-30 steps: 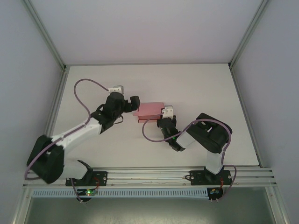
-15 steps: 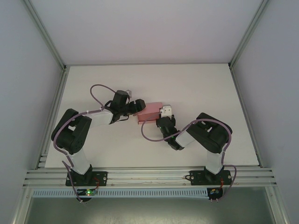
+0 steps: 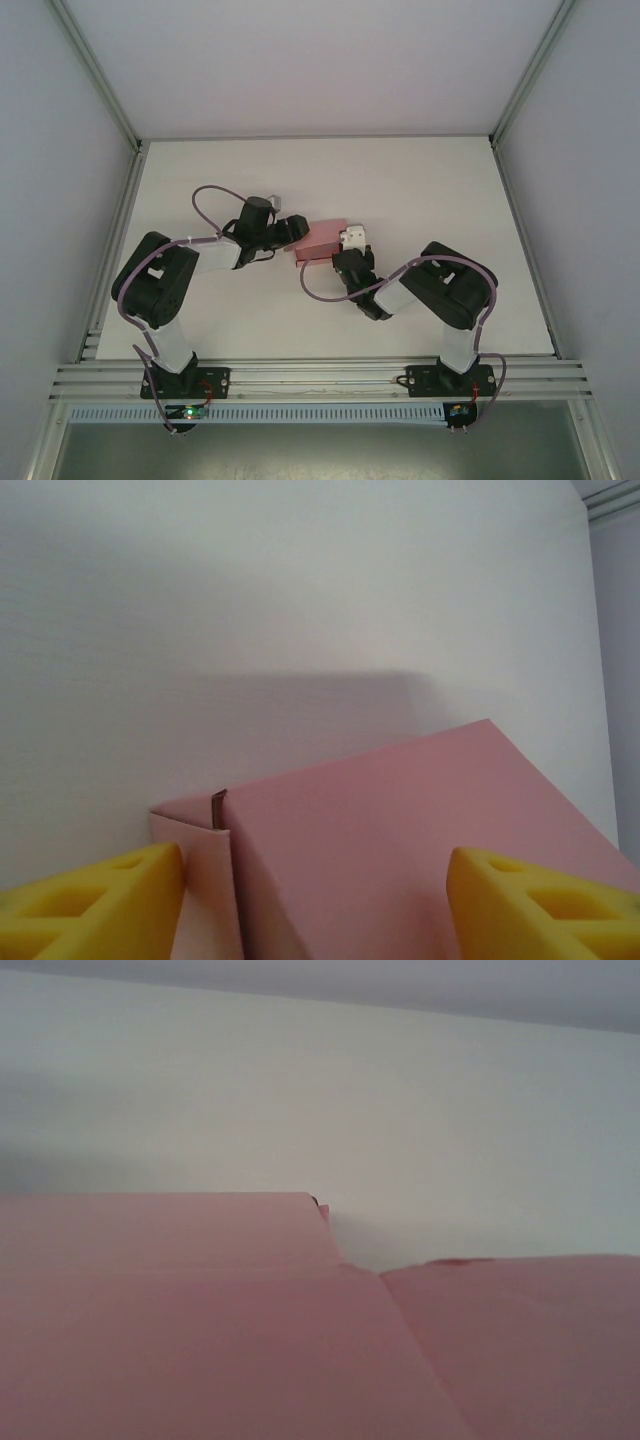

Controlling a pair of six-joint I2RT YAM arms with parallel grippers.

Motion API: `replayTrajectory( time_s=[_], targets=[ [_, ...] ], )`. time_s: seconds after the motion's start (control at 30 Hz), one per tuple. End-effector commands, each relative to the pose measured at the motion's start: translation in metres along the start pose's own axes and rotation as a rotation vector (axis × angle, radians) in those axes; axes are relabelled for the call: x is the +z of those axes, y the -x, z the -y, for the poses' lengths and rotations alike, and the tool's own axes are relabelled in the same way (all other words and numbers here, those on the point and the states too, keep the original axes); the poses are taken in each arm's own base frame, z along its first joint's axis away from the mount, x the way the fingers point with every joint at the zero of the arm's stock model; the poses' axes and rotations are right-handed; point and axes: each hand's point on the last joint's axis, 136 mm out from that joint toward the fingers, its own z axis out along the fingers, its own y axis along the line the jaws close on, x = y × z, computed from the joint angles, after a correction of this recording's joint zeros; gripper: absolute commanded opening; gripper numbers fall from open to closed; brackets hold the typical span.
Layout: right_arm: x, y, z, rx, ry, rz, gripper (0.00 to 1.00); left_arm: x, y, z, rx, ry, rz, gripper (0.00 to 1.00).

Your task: Assemble paper box

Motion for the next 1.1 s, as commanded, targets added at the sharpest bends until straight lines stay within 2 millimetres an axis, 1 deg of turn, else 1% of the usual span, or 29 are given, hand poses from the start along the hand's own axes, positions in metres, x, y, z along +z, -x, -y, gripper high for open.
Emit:
replayTrajectory(
  time_s=[0.0, 0.07, 0.1, 0.17, 0.2, 0.23, 0.4, 0.6, 0.63, 0.7, 0.8, 0.9, 0.93, 1.0, 1.07],
  targets=[
    [-0.005, -0.012, -0.010, -0.028, 0.039, -0.060, 0.19, 0.005, -0.015, -0.010, 0.005, -0.002, -0.035, 0.65],
    [-0.005, -0.011, -0.011, -0.002, 0.044, -0.060, 0.20, 0.007, -0.020, -0.016, 0.001, 0.010, -0.031, 0.62],
    [-0.005, -0.010, -0.015, 0.010, 0.060, -0.060, 0.19, 0.009, -0.022, -0.017, 0.001, 0.012, -0.029, 0.59],
    [-0.006, -0.009, -0.020, 0.018, 0.090, -0.066, 0.21, 0.013, -0.026, -0.019, 0.000, 0.007, -0.037, 0.56],
    [-0.008, -0.007, -0.022, 0.022, 0.097, -0.064, 0.21, 0.015, -0.027, -0.020, -0.002, 0.009, -0.040, 0.52],
    [-0.009, -0.007, -0.022, 0.023, 0.103, -0.066, 0.22, 0.017, -0.028, -0.021, -0.003, 0.012, -0.039, 0.52],
    [-0.018, -0.003, -0.025, 0.033, 0.147, -0.075, 0.30, 0.022, -0.030, -0.026, -0.003, 0.024, -0.044, 0.50],
    [-0.025, -0.005, -0.032, 0.018, 0.235, -0.105, 0.47, 0.022, -0.032, -0.033, 0.000, 0.057, -0.042, 0.49],
    [-0.026, -0.006, -0.031, 0.020, 0.244, -0.109, 0.47, 0.021, -0.031, -0.035, 0.000, 0.061, -0.038, 0.48],
    [-0.026, -0.009, -0.031, 0.020, 0.268, -0.117, 0.50, 0.021, -0.032, -0.037, 0.001, 0.068, -0.038, 0.48],
    [-0.029, -0.012, -0.029, 0.061, 0.324, -0.123, 0.56, 0.021, -0.033, -0.039, 0.001, 0.076, -0.039, 0.48],
    [-0.033, -0.010, -0.030, 0.119, 0.405, -0.105, 0.67, 0.021, -0.033, -0.041, 0.002, 0.081, -0.038, 0.48],
    [-0.033, -0.010, -0.029, 0.136, 0.417, -0.107, 0.70, 0.021, -0.033, -0.041, 0.002, 0.083, -0.038, 0.48],
    [-0.034, -0.014, -0.029, 0.142, 0.440, -0.126, 0.70, 0.021, -0.033, -0.041, 0.005, 0.084, -0.038, 0.48],
    [-0.037, -0.019, -0.030, 0.136, 0.465, -0.139, 0.75, 0.020, -0.033, -0.042, 0.004, 0.091, -0.038, 0.48]
  ],
)
